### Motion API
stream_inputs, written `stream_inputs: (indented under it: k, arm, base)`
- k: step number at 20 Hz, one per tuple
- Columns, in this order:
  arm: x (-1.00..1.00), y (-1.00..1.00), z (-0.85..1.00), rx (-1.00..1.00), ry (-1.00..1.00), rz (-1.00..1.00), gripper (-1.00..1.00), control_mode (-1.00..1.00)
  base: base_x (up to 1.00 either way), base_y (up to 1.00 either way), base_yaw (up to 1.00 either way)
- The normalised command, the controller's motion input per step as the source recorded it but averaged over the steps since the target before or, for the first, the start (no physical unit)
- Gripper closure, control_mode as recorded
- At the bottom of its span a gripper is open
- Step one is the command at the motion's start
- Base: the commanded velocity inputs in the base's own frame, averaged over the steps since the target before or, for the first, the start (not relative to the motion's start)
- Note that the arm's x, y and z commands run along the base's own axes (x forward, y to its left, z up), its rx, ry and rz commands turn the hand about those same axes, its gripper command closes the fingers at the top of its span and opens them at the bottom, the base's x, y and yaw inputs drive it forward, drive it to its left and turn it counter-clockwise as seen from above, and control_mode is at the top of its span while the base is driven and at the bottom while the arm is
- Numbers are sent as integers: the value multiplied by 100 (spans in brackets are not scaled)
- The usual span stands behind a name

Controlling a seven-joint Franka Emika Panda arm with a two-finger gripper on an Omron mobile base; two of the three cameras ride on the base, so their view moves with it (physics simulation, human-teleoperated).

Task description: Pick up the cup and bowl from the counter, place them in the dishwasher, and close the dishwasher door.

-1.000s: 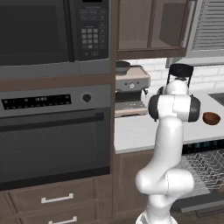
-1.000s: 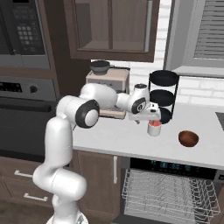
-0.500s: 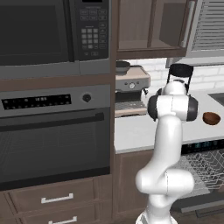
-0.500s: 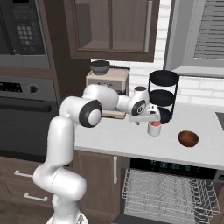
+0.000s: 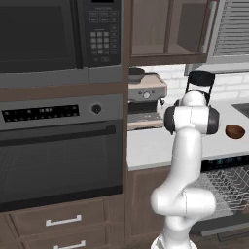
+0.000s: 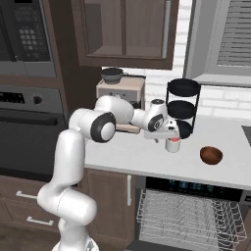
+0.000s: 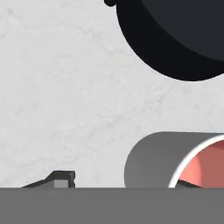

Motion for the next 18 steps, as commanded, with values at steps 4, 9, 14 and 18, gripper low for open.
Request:
stream_inputs:
  k: [4,9,14,18]
  arm:
    - [0,0,-3,0,0,2,100,-100]
    - [-17,0,0,-2,3,-5,100,-100]
    - [-100,1,0,0,-5,-23,100,-100]
    - [-100,0,4,0,-1,-22,100,-100]
  base:
    - [0,0,0]
    - [0,0,0]
    - [0,0,0]
    - [0,0,0]
